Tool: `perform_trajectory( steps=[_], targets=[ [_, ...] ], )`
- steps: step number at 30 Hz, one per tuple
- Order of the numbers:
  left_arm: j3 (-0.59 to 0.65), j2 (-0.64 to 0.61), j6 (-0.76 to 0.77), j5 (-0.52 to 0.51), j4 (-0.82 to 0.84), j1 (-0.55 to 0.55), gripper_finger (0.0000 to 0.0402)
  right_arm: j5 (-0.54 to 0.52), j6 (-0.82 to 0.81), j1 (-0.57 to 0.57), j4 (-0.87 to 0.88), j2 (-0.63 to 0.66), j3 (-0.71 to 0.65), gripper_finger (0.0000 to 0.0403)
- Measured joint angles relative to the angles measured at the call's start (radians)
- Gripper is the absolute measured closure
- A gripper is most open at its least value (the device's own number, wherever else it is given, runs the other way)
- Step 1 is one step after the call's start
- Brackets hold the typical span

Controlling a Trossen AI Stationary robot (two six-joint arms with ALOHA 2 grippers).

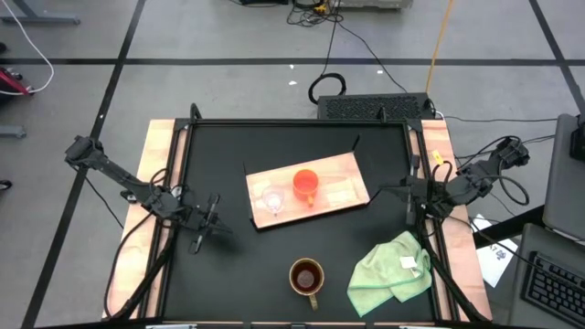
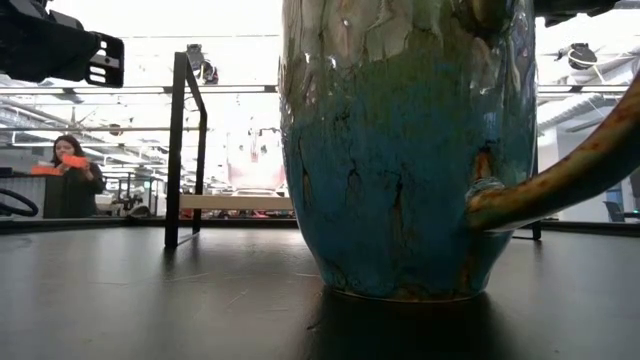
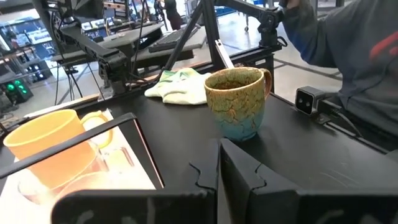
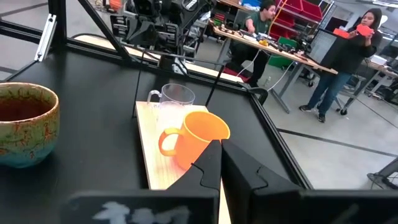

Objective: Stack small to large cups/mugs on shelf
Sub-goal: Put the green patterned mug on the shelf

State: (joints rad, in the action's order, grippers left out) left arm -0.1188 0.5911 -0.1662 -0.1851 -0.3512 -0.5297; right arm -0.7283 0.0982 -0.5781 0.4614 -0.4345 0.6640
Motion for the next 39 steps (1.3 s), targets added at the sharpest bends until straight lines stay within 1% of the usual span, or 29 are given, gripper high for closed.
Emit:
perform_trajectory(
  steps=[7, 12, 15, 20, 27, 31, 35, 39],
  targets=[
    [0.0, 0.0, 0.012, -0.003, 0.011, 0.0, 0.0383, 0.0, -0.009, 0.0, 0.0, 0.0, 0.0, 0.0403],
    [0.0, 0.0, 0.015, -0.053, 0.01, 0.0, 0.0383, 0.001, -0.027, 0.0, 0.0, -0.001, 0.0, 0.0403],
    [0.0, 0.0, 0.015, -0.058, 0.009, 0.0, 0.0383, 0.004, -0.034, 0.0, 0.0, -0.001, 0.0, 0.0403],
    [0.0, 0.0, 0.015, -0.06, 0.008, 0.0, 0.0382, 0.076, -0.034, 0.0, -0.001, -0.002, 0.0, 0.0403],
    [0.0, 0.0, 0.014, -0.06, 0.004, 0.0, 0.0382, 0.139, -0.026, 0.0, -0.035, -0.007, -0.029, 0.0403],
    [0.0, 0.0, 0.014, -0.06, 0.002, 0.0, 0.0382, 0.227, 0.009, 0.0, -0.048, -0.012, -0.052, 0.0403],
    [0.0, 0.0, 0.011, -0.06, -0.009, 0.0, 0.0382, 0.292, 0.077, 0.0, -0.146, -0.026, -0.09, 0.0403],
    [0.0, 0.0, 0.011, -0.06, -0.019, 0.0, 0.0382, 0.292, 0.087, 0.0, -0.214, -0.039, -0.103, 0.0403]
  ],
)
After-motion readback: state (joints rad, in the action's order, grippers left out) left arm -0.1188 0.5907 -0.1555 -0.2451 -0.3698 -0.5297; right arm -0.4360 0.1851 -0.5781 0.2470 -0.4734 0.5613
